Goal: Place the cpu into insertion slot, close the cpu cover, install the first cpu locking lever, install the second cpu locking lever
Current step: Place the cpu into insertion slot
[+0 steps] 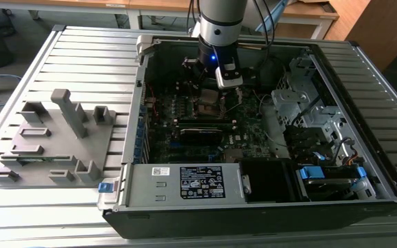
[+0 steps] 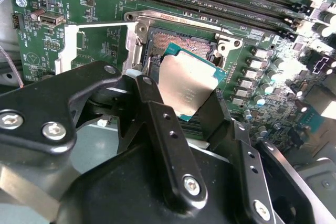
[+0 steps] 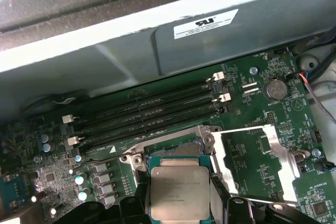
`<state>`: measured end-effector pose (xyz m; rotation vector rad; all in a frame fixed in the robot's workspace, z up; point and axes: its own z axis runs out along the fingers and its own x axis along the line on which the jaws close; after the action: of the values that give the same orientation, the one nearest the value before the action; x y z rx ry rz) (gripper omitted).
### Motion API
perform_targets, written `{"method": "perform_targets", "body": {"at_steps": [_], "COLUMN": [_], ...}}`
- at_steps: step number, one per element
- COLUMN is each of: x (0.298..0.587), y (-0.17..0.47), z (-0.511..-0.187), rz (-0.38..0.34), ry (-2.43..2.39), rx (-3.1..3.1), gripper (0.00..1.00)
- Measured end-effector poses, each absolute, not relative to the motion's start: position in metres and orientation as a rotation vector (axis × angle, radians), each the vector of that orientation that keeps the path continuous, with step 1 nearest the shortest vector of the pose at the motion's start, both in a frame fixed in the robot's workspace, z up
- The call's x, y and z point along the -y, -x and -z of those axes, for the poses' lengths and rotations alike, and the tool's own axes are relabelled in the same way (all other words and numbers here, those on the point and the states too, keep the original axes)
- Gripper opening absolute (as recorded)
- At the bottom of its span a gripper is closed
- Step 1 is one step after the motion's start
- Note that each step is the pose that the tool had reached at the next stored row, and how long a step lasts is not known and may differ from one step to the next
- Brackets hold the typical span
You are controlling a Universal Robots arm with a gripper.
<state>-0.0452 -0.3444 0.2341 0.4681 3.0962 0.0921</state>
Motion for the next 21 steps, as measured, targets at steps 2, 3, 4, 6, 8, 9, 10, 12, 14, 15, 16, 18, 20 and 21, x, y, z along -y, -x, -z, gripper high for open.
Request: {"method": "perform_targets", "body": {"at_steps": [2, 3, 4, 6, 8, 9, 10, 12, 14, 15, 16, 18, 20, 21], "x": [0.3444, 0.3444, 0.3444, 0.3444, 0.3444, 0.3444, 0.3444, 0.3444, 0.3444, 0.3444, 0.3444, 0.3444, 0.3444, 0.3444], "y": [0.0452, 0.0452, 0.0452, 0.0452, 0.0452, 0.0452, 0.0452, 0.0452, 0.0452, 0.0452, 0.0452, 0.0452, 0.0452, 0.0452], "z": [-0.2342, -0.2342, -0.2342, -0.2342, -0.2341, -0.2342, -0.2342, -0.2342, -0.2341, -0.2341, -0.2340, -0.2340, -0.2340, -0.2340], "rz": [-0.092, -0.092, -0.092, -0.092, -0.092, -0.092, -0.092, -0.092, -0.092, -0.092, -0.092, -0.092, -0.092, -0.091], "ry": [-0.469, -0.470, -0.470, -0.470, -0.470, -0.470, -0.472, -0.489, -0.515, -0.528, -0.535, -0.536, -0.562, -0.562], "rx": [-3.096, -3.096, -3.096, -3.096, -3.096, -3.096, -3.096, -3.093, -3.088, -3.086, -3.084, -3.084, -3.079, -3.079], "gripper": [0.54, 0.54, 0.54, 0.54, 0.54, 0.54, 0.54, 0.54, 0.54, 0.54, 0.54, 0.54, 0.54, 0.54]}}
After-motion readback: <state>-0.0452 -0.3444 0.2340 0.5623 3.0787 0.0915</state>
